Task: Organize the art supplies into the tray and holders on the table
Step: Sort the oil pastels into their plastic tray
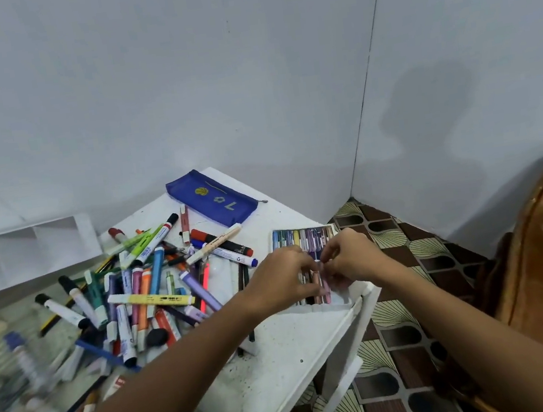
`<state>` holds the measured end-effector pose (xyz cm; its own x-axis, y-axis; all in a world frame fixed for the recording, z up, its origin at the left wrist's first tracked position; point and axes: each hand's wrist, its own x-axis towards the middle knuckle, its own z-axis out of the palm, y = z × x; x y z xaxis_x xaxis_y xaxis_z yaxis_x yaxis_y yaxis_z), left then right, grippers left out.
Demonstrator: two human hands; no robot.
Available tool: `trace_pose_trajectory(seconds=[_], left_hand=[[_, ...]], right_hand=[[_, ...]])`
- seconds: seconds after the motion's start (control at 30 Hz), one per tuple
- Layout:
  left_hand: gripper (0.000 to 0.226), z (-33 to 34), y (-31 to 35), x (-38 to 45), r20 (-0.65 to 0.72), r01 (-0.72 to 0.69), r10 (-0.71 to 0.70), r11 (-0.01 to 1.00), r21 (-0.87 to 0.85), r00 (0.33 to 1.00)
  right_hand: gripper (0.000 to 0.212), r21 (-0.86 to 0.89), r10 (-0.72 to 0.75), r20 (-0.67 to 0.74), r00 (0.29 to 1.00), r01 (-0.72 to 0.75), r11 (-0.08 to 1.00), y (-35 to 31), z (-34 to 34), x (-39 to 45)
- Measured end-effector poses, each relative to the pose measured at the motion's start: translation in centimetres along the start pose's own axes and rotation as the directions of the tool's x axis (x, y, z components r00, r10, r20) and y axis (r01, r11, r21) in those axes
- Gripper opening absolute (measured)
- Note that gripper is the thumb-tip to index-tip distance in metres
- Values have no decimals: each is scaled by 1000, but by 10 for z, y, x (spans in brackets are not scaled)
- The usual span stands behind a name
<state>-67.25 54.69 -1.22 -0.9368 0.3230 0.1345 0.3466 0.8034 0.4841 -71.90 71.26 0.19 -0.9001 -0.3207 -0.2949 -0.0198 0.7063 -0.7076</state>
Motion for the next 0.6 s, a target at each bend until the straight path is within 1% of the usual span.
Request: trace_pose_trajectory(seconds=[0.07, 0.1, 0.13, 0.2, 0.23, 0.3, 0.4, 0.47, 0.6], left_hand=[[35, 0, -3, -5, -44, -87, 88, 996, 27, 995], [32, 0, -5, -8, -61, -155, 158, 986, 57, 985], [28, 0, -6, -10, -67, -240, 248, 965, 110, 966], [20, 3, -11, -15, -52, -411, 429, 889, 203, 902], [19, 4, -14, -17, -33, -460, 478, 859, 226, 878], [24, 7, -20, -21, 4, -484, 503, 831, 274, 864], [31, 8, -26, -25, 34, -468, 487, 816, 339, 873], [34, 7, -28, -26, 59, -455, 463, 827, 329, 884], [44, 8, -29, -26, 160, -424, 393, 846, 324, 906]], right_hand=[[6, -21, -2, -3, 1000, 1, 1000, -1, 0, 0], [7, -33, -7, -6, 1000, 7, 999, -1, 0, -1], [7, -43, -14, -11, 1000, 14, 999, -1, 0, -1], [8, -96, -43, -27, 999, 40, 995, 0, 1, -1], [11, -136, -59, -41, 997, 53, 989, 0, 1, -2], [19, -186, -63, -70, 996, 49, 981, 1, 1, -2], [23, -189, -24, -71, 997, 11, 982, 3, 0, -1], [25, -193, 4, -59, 998, -15, 981, 4, -2, 0], [28, -256, 35, -34, 999, -42, 966, 4, -3, 3]])
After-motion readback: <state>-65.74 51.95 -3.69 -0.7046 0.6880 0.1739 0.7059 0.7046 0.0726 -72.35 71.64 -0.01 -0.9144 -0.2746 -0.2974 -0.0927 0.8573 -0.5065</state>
